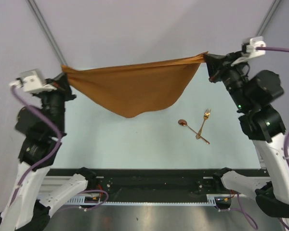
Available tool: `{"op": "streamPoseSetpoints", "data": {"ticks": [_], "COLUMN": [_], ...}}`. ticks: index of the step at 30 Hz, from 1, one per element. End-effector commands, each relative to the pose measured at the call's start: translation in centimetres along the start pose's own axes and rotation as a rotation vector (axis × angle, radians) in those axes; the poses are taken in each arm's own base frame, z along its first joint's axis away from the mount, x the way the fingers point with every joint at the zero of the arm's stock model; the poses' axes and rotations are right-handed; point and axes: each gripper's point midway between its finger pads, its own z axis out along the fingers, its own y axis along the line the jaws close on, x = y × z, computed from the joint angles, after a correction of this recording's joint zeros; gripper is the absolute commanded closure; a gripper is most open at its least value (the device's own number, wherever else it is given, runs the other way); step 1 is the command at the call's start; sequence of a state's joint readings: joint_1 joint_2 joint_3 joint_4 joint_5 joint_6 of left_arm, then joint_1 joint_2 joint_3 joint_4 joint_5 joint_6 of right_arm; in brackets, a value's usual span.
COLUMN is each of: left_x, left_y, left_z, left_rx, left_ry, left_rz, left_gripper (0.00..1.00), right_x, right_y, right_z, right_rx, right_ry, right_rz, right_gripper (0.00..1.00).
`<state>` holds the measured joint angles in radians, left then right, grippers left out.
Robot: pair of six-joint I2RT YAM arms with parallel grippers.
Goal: Fold the napkin, place the utensils inside, and roll it up
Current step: Flatten the napkin out
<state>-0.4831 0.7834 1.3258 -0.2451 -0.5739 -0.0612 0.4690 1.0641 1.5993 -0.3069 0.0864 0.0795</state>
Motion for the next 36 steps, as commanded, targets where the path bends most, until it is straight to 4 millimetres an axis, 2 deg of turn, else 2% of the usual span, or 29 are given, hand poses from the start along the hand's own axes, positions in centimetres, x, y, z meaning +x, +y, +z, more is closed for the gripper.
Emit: {"op": "streamPoseSetpoints", "data": {"ticks": [1, 3, 5, 6, 8, 9, 12, 13, 15, 16, 17, 18, 19, 21, 22, 23, 24, 25, 26, 27, 28, 29, 30, 31, 32, 33, 34, 35, 36], "left_x": [-5.7, -7.6, -7.8, -7.9, -5.5, -5.2, 0.3, 3.0, 7.1, 8.6, 11.5, 12.8, 13.6, 18.7, 20.6, 22.2, 25.7, 26.7, 27.9, 29.3, 30.4, 31.4, 30.5, 31.5, 31.2, 30.8, 30.2, 29.8, 30.0], "left_y": [3.0, 3.6, 4.2, 4.3, 4.4, 4.4, 5.3, 5.9, 7.6, 9.0, 9.4, 9.8, 11.1, 12.3, 13.7, 14.3, 15.5, 16.7, 17.4, 18.1, 19.4, 19.9, 19.8, 20.0, 19.8, 19.3, 18.6, 18.2, 17.5], "left_z": [-3.0, -3.6, -3.3, -2.9, -1.1, -0.3, 3.7, 4.9, 7.9, 8.7, 10.3, 11.2, 12.1, 15.0, 16.0, 17.0, 18.8, 19.7, 20.4, 21.3, 22.8, 23.1, 24.3, 24.7, 25.0, 25.3, 25.3, 25.1, 24.5], "left_rx": [-0.061, -0.071, -0.114, -0.132, -0.19, -0.216, -0.265, -0.261, -0.25, -0.28, -0.275, -0.271, -0.291, -0.276, -0.296, -0.293, -0.309, -0.329, -0.338, -0.348, -0.368, -0.386, -0.383, -0.386, -0.379, -0.359, -0.349, -0.347, -0.339], "left_ry": [-0.088, -0.128, -0.137, -0.146, -0.101, -0.111, -0.009, 0.045, 0.114, 0.142, 0.205, 0.231, 0.241, 0.356, 0.397, 0.433, 0.499, 0.518, 0.548, 0.57, 0.584, 0.61, 0.59, 0.61, 0.61, 0.61, 0.601, 0.597, 0.61], "left_rz": [0.027, 0.024, 0.044, 0.073, 0.168, 0.183, 0.237, 0.231, 0.183, 0.186, 0.191, 0.19, 0.188, 0.168, 0.167, 0.171, 0.178, 0.178, 0.168, 0.156, 0.145, 0.122, 0.113, 0.112, 0.107, 0.101, 0.099, 0.1, 0.104], "left_gripper": [1.0, 1.0, 1.0, 1.0, 1.0, 1.0, 1.0, 1.0, 1.0, 1.0, 1.0, 1.0, 1.0, 1.0, 1.0, 1.0, 1.0, 1.0, 1.0, 0.98, 0.92, 0.89, 0.68, 0.47, 0.32, 0.1, 0.05, 0.03, 0.02], "right_x": [-7.2, -7.8, -8.1, -6.9, -5.4, -3.1, 0.8, 3.8, 6.9, 10.2, 11.9, 13.5, 18.2, 19.8, 24.9, 26.1, 26.2, 26.7, 33.1, 29.9, 31.3, 38.0, 37.5, 36.0, 36.5, 35.4, 38.5, 38.5, 33.1], "right_y": [0.7, 1.2, 1.8, 2.1, 2.5, 2.6, 2.7, 2.7, 2.9, 2.8, 2.8, 2.8, 2.4, 1.9, 0.8, 0.1, -0.1, -1.2, -2.1, -1.8, -2.2, -3.1, -3.0, -3.0, -3.5, -3.4, -4.2, -4.4, -3.6], "right_z": [-2.6, -2.3, -1.6, -0.1, 2.0, 4.1, 7.7, 9.8, 12.0, 13.8, 15.2, 16.2, 18.2, 20.9, 23.0, 24.2, 26.1, 27.5, 29.1, 31.4, 32.3, 33.1, 33.8, 34.5, 34.6, 34.4, 33.6, 33.0, 32.5], "right_rx": [0.001, -0.019, -0.046, -0.059, -0.068, -0.066, -0.066, -0.063, -0.078, -0.079, -0.08, -0.081, -0.074, -0.061, -0.039, -0.01, -0.006, 0.012, 0.019, 0.006, 0.006, -0.006, -0.02, -0.032, -0.046, -0.05, -0.04, -0.05, -0.077], "right_ry": [-0.183, -0.197, -0.209, -0.179, -0.149, -0.098, -0.027, 0.029, 0.066, 0.12, 0.128, 0.148, 0.219, 0.197, 0.255, 0.257, 0.231, 0.216, 0.295, 0.204, 0.224, 0.311, 0.299, 0.265, 0.274, 0.268, 0.326, 0.324, 0.249], "right_rz": [-0.037, -0.035, -0.035, -0.04, -0.045, -0.051, -0.054, -0.054, -0.052, -0.054, -0.054, -0.056, -0.058, -0.03, -0.027, -0.006, 0.008, 0.02, 0.041, 0.053, 0.067, 0.076, 0.103, 0.124, 0.147, 0.19, 0.207, 0.221, 0.221], "right_gripper": [1.0, 1.0, 1.0, 1.0, 1.0, 1.0, 1.0, 1.0, 1.0, 1.0, 1.0, 1.0, 1.0, 1.0, 1.0, 1.0, 1.0, 1.0, 1.0, 1.0, 0.94, 0.71, 0.5, 0.32, 0.12, 0.08, 0.05, 0.04, 0.04]}}
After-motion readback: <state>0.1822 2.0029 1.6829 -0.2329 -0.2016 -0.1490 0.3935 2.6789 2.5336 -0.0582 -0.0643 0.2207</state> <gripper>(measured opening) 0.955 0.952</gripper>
